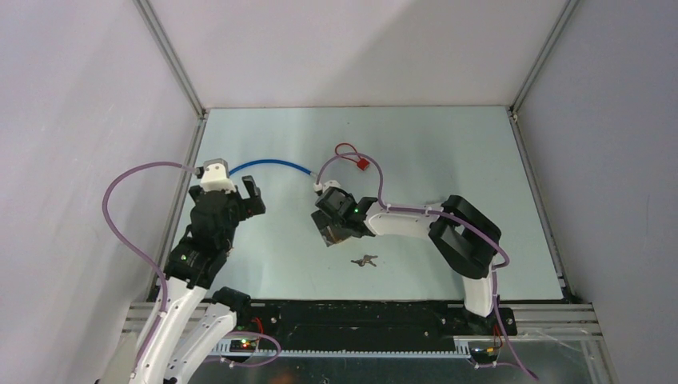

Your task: Unlock with the key

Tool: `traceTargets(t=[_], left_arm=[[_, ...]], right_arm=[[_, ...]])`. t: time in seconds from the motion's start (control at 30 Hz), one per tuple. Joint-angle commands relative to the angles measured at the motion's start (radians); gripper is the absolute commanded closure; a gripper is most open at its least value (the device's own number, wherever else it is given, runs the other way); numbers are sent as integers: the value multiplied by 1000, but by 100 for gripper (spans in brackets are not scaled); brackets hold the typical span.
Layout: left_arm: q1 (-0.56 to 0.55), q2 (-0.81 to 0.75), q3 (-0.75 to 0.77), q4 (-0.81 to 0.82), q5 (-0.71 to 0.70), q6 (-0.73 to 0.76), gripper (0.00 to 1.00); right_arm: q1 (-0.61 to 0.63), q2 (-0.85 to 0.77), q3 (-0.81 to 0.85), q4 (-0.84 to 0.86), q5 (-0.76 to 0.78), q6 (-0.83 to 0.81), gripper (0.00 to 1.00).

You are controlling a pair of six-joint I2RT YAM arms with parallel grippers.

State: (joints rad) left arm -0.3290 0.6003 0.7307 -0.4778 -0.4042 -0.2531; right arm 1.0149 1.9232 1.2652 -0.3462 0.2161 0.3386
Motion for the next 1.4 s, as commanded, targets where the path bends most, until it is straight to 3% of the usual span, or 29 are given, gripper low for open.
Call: traceTargets(t=[0.0, 0.23, 0.73, 1.17, 1.37], left_arm=[[-5, 9, 5, 25, 7, 0, 0], [-5, 28, 6, 23, -9, 6, 0], [7, 116, 31, 22, -65, 33, 0], [14, 89, 39, 22, -18, 26, 0], [14, 10, 24, 12, 32, 15, 0]], right_arm=[[-3, -54, 46, -4, 37, -11, 11], [-3, -175, 35, -105, 71, 39, 5], [-64, -398, -177, -212, 141, 199, 14], [-160, -440, -213, -297, 163, 291, 19], [-188, -405, -226, -220, 145, 314, 23]])
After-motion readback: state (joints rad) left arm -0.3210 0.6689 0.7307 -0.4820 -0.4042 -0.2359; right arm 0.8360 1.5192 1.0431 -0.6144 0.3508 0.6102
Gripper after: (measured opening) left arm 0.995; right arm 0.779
